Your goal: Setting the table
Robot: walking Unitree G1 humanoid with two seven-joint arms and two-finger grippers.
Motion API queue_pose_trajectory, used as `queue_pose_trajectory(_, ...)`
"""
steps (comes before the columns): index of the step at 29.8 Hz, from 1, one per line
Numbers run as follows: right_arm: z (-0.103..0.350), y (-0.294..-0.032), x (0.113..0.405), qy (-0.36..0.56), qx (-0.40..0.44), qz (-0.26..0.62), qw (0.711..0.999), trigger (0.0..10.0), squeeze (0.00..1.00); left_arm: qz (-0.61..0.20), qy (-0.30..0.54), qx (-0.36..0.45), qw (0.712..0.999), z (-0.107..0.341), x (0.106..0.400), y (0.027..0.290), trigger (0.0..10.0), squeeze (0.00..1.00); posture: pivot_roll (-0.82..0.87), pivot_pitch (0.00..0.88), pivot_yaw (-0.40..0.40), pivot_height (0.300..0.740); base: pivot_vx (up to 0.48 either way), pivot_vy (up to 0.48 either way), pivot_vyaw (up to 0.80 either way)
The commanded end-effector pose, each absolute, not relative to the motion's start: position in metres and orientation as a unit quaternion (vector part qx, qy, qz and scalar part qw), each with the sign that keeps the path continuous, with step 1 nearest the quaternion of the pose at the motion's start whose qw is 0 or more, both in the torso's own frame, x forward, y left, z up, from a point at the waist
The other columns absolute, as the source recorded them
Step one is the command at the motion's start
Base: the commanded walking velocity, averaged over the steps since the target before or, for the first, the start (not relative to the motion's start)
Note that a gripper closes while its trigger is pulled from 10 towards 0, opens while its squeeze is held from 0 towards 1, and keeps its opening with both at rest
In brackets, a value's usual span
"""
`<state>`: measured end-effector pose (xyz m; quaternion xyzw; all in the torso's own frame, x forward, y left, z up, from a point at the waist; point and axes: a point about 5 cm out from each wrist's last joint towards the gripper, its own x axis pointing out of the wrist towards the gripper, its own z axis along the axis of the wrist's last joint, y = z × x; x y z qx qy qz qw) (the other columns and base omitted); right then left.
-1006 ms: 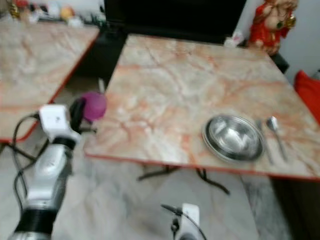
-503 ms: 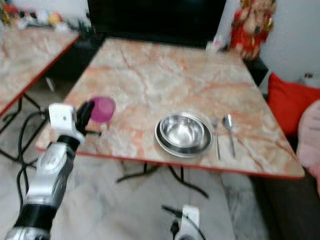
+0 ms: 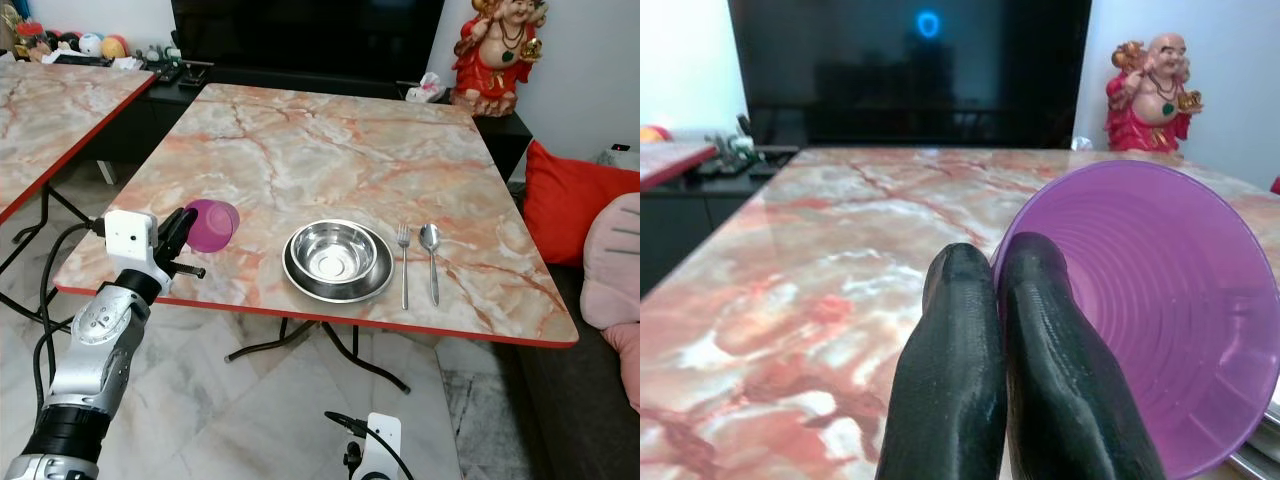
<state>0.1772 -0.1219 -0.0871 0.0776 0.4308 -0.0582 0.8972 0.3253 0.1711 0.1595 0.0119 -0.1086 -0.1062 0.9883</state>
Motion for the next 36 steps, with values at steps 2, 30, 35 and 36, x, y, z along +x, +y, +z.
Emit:
queue_pose_trajectory(2, -0.0869, -0.1238, 0.1778, 0.430, 0.079, -0.062, 0.897, 10.0, 0.00, -0.112, -0.107, -0.001, 0.988, 0.1596, 0.3252, 0.1676, 10.0, 0.00, 0.12, 0.000, -0.088, 0.736, 0.000, 0.000, -0.43)
queue_pose_trajectory(30, -0.0848, -0.1229, 0.1815, 0.421, 0.081, -0.059, 0.902, 10.0, 0.00, -0.106, -0.111, -0.010, 0.988, 0.1652, 0.3281, 0.1663, 10.0, 0.00, 0.12, 0.012, -0.092, 0.736, 0.257, 0.000, -0.12)
queue_pose_trajectory(35, -0.0846, -0.1220, 0.1817, 0.421, 0.081, -0.058, 0.902, 10.0, 0.00, -0.110, -0.112, -0.012, 0.987, 0.1675, 0.3284, 0.1656, 10.0, 0.00, 0.12, 0.019, -0.090, 0.736, 0.349, 0.000, 0.00)
queue_pose_trajectory(36, -0.0846, -0.1220, 0.1817, 0.421, 0.081, -0.058, 0.902, 10.0, 0.00, -0.110, -0.112, -0.012, 0.987, 0.1675, 0.3284, 0.1656, 10.0, 0.00, 0.12, 0.019, -0.090, 0.736, 0.259, 0.000, 0.00)
